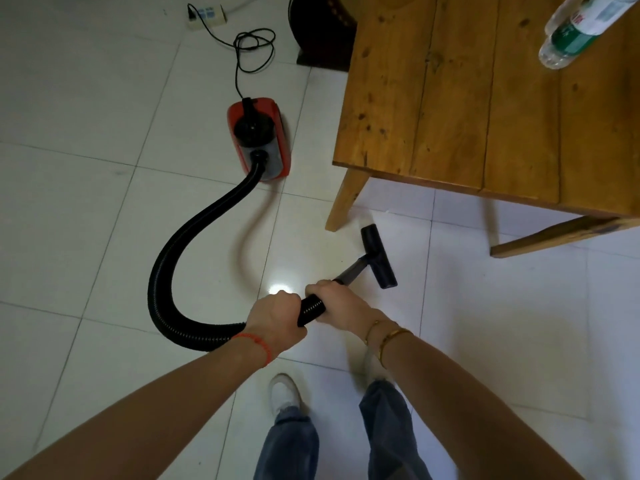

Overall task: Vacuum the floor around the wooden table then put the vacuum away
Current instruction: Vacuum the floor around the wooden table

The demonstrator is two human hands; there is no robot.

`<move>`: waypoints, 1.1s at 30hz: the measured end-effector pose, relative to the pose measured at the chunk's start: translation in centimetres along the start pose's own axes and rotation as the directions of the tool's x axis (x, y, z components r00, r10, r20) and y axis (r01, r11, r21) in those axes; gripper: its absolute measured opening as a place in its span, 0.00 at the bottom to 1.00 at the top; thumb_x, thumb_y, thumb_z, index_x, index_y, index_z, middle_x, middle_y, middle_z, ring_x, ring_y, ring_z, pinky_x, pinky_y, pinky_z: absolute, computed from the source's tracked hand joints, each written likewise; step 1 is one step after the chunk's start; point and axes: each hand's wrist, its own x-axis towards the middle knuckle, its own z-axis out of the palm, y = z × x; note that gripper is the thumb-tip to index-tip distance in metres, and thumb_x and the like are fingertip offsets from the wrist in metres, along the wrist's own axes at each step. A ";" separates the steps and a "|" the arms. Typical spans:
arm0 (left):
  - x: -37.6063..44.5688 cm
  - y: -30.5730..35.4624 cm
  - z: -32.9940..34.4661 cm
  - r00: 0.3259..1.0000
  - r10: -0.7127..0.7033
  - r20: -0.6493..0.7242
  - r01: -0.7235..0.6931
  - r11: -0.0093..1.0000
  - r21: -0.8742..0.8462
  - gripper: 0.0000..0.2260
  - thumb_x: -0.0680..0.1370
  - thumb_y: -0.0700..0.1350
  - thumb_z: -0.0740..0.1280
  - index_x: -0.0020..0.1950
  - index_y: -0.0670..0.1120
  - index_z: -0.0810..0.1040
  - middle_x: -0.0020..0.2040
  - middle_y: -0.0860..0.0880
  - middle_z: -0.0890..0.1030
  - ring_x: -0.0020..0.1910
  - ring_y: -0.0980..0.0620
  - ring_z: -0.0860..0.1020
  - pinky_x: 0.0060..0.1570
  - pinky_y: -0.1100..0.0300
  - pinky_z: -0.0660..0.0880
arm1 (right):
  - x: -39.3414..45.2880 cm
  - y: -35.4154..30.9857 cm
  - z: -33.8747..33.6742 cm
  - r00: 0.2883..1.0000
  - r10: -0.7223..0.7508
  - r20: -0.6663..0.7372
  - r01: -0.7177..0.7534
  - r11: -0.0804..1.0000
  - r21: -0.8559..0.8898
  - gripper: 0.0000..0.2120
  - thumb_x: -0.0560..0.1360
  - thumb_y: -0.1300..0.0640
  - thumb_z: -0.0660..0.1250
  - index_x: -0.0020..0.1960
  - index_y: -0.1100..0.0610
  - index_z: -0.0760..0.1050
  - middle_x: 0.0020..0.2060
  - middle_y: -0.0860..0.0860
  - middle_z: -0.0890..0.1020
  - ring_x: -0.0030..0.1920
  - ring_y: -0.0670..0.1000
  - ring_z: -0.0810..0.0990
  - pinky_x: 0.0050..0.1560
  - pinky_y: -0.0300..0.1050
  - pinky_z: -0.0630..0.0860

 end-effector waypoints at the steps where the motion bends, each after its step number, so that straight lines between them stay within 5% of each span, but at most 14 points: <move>1: -0.6 -0.9 0.0 1.000 -0.001 0.003 0.001 1.000 0.004 0.08 0.73 0.45 0.64 0.50 0.45 0.76 0.34 0.53 0.66 0.37 0.51 0.72 0.36 0.61 0.68 | 0.2 -0.9 0.5 1.000 0.000 -0.004 0.000 1.000 0.005 0.11 0.72 0.65 0.67 0.54 0.62 0.74 0.50 0.59 0.77 0.50 0.57 0.77 0.52 0.53 0.76; 12: -2.3 -4.7 0.5 1.000 0.018 0.013 -0.018 0.999 0.046 0.09 0.73 0.46 0.64 0.51 0.45 0.75 0.36 0.52 0.68 0.37 0.50 0.72 0.36 0.61 0.68 | 1.3 -4.5 2.7 0.999 -0.022 -0.035 0.022 1.000 -0.001 0.10 0.72 0.65 0.66 0.53 0.63 0.74 0.49 0.59 0.77 0.49 0.57 0.77 0.51 0.52 0.75; 20: 1.7 1.3 0.4 1.000 0.006 -0.008 -0.006 0.998 -0.056 0.06 0.74 0.45 0.64 0.49 0.45 0.75 0.37 0.51 0.71 0.36 0.50 0.72 0.33 0.62 0.66 | 0.7 2.6 -0.8 0.999 -0.053 -0.003 0.052 0.998 -0.040 0.05 0.71 0.63 0.67 0.46 0.60 0.73 0.42 0.55 0.76 0.43 0.55 0.76 0.47 0.50 0.75; 33: 10.4 11.6 -3.8 1.000 -0.012 -0.014 0.009 0.989 -0.150 0.10 0.75 0.44 0.65 0.54 0.44 0.75 0.50 0.46 0.79 0.47 0.47 0.79 0.39 0.60 0.69 | 0.7 13.8 -10.2 0.999 0.016 0.047 -0.011 0.994 -0.111 0.10 0.71 0.62 0.70 0.44 0.52 0.68 0.41 0.50 0.74 0.43 0.52 0.75 0.47 0.41 0.68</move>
